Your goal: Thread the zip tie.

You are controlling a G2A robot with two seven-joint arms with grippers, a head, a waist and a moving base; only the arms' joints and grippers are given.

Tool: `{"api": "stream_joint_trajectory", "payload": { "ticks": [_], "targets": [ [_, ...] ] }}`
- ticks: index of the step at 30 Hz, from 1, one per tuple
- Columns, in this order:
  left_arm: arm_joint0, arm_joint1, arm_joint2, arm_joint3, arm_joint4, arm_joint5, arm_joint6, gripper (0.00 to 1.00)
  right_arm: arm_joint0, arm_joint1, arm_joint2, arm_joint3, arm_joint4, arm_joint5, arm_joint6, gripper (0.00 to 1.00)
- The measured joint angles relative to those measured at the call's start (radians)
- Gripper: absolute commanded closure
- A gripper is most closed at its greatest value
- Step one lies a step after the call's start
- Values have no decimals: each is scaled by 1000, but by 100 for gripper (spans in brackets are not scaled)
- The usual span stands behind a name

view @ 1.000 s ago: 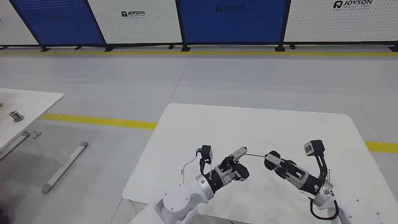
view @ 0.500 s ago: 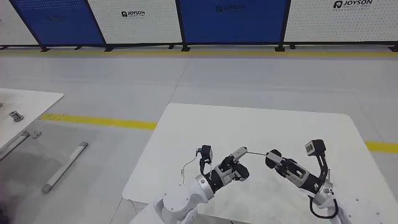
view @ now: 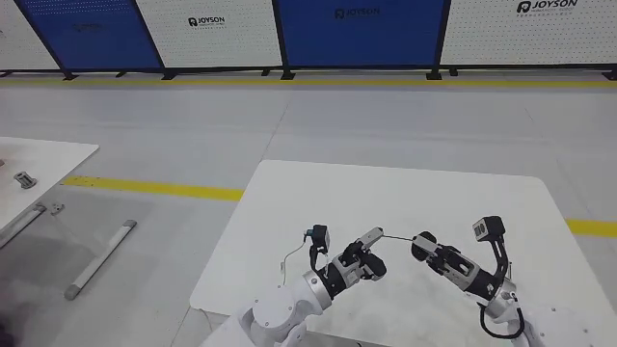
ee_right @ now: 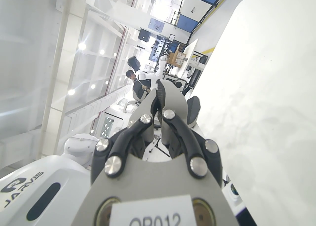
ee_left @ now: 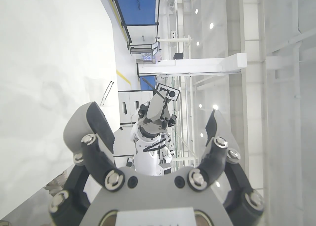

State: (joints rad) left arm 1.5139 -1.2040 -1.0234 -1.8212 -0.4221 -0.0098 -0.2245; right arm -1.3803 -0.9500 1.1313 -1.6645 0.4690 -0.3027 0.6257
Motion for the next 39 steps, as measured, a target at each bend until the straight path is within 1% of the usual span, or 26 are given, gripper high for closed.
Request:
{"api": "stream_joint_trajectory", "payload": {
  "ticks": [4, 7, 24, 28, 32, 39],
  "targets": [
    [0, 0, 0, 0, 0, 0, 0, 0, -12, -5, 14, 0, 7, 30, -76, 100],
    [0, 0, 0, 0, 0, 0, 0, 0, -19, -7, 26, -7, -4, 58, -104, 100],
    [0, 0, 0, 0, 0, 0, 0, 0, -22, -8, 26, -14, -5, 64, -100, 100],
    [0, 0, 0, 0, 0, 0, 0, 0, -24, -11, 21, -22, -14, 74, -54, 100],
    [0, 0, 0, 0, 0, 0, 0, 0, -24, -15, 23, -14, 19, 50, -26, 100],
    [0, 0, 0, 0, 0, 0, 0, 0, -24, -15, 24, -14, 21, 48, -27, 100]
  ]
}}
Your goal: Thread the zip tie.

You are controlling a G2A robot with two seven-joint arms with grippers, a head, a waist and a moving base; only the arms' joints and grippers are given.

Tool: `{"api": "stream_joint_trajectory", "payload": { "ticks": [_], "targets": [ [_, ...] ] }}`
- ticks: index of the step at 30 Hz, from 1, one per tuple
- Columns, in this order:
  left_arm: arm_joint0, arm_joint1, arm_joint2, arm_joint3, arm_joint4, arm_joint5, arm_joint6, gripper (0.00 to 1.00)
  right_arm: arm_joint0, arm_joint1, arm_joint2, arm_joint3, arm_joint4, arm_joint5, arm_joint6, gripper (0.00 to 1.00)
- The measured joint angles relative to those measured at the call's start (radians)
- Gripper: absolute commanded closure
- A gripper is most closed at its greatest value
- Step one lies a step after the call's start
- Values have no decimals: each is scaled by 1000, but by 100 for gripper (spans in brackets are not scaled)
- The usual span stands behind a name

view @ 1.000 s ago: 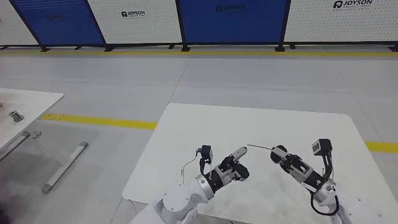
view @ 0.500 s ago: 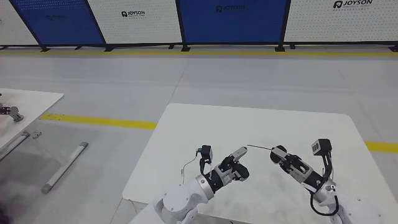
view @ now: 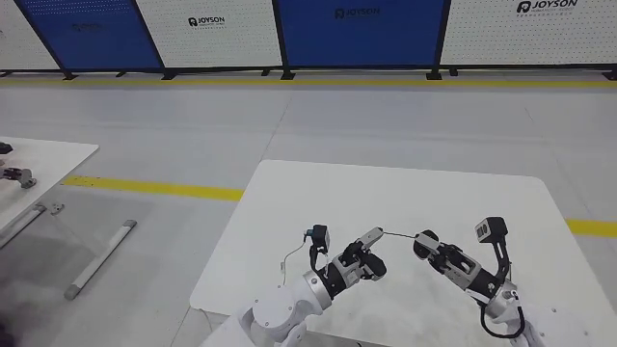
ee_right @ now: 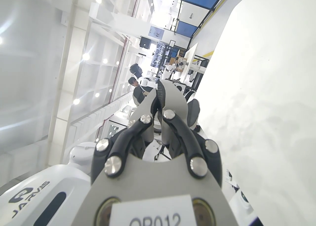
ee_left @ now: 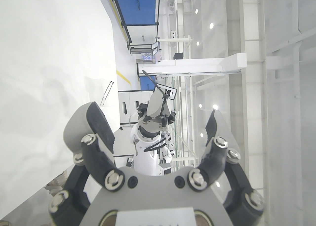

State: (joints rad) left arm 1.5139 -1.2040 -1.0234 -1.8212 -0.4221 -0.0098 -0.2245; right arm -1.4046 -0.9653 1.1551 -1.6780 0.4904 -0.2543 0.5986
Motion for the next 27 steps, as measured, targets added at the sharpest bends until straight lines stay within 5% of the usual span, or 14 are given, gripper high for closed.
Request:
{"api": "stream_joint_trajectory", "payload": {
  "ticks": [5, 10, 16, 22, 27],
  "targets": [
    [-14, -6, 19, -4, -10, -14, 4, 0, 0, 0, 0, 0, 0, 0, 0, 100],
    [-61, -19, 56, 23, -5, -33, 36, 0, 0, 0, 0, 0, 0, 0, 0, 100],
    [-63, -19, 58, 27, -4, -35, 38, 0, 0, -1, -5, -5, -13, 16, 9, 100],
    [-73, -22, 64, 56, 56, -88, 66, 0, 10, -6, -18, -8, -55, 62, 39, 100],
    [-71, -21, 67, 68, 87, -76, 57, 0, 10, -7, -15, -8, -64, 69, 27, 100]
  ]
}}
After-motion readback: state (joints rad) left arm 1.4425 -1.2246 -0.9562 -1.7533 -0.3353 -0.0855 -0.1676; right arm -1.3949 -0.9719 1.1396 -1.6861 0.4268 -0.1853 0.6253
